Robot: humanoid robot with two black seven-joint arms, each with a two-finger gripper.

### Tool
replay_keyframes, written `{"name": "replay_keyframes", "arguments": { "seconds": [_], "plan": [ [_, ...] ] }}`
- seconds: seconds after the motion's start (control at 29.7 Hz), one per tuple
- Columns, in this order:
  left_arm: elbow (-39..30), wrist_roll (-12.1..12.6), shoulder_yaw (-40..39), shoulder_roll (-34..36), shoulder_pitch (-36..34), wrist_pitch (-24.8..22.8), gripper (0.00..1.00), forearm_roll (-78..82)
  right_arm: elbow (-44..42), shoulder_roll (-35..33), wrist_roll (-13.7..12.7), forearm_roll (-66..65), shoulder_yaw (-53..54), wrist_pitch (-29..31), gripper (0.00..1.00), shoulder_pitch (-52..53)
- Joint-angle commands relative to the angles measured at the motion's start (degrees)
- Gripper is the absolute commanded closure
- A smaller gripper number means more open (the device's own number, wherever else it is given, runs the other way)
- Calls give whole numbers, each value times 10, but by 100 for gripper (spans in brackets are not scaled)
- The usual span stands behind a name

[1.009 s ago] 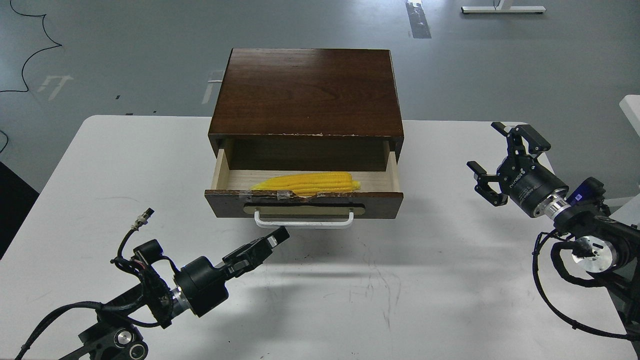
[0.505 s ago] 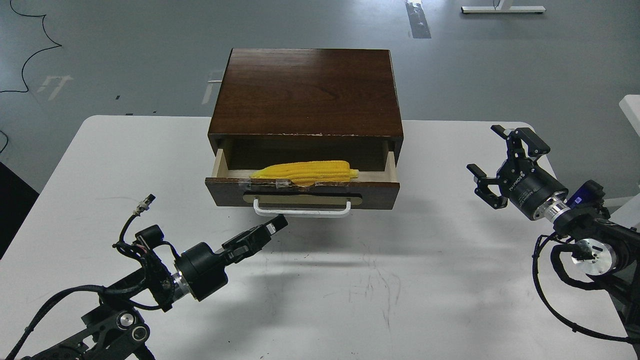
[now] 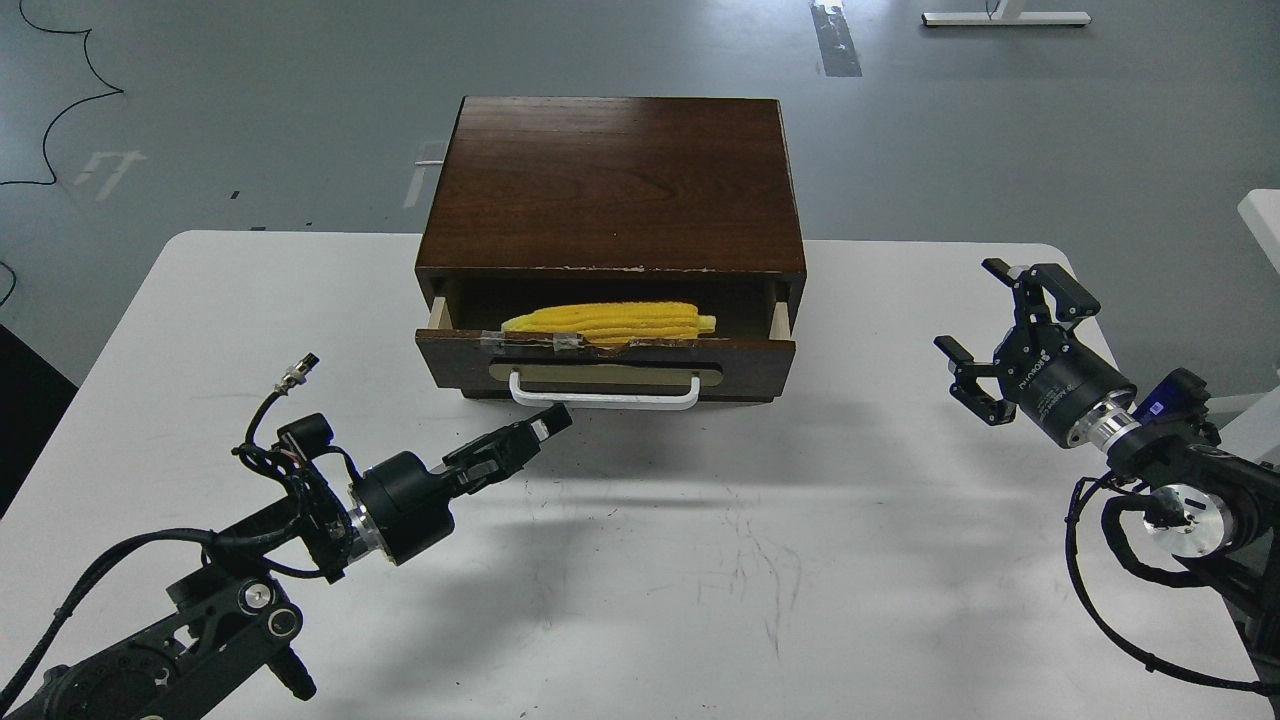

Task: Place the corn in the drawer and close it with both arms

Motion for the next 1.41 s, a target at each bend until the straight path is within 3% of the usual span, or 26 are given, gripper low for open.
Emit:
{"name": "replay_keyframes", "arguments": {
  "seconds": [0.0,0.84,1.38],
  "plan": [
    [22,0,0,-7,-21,-4,100,-9,0,0,0,0,1,0,1,-1],
    [96,-1,0,-24,-70,-5,100,-22,0,0,0,0,3,0,1,-8],
    [99,-2,0,-23,-73,-8,100,-33,0,0,0,0,3,0,1,-11]
  ]
}}
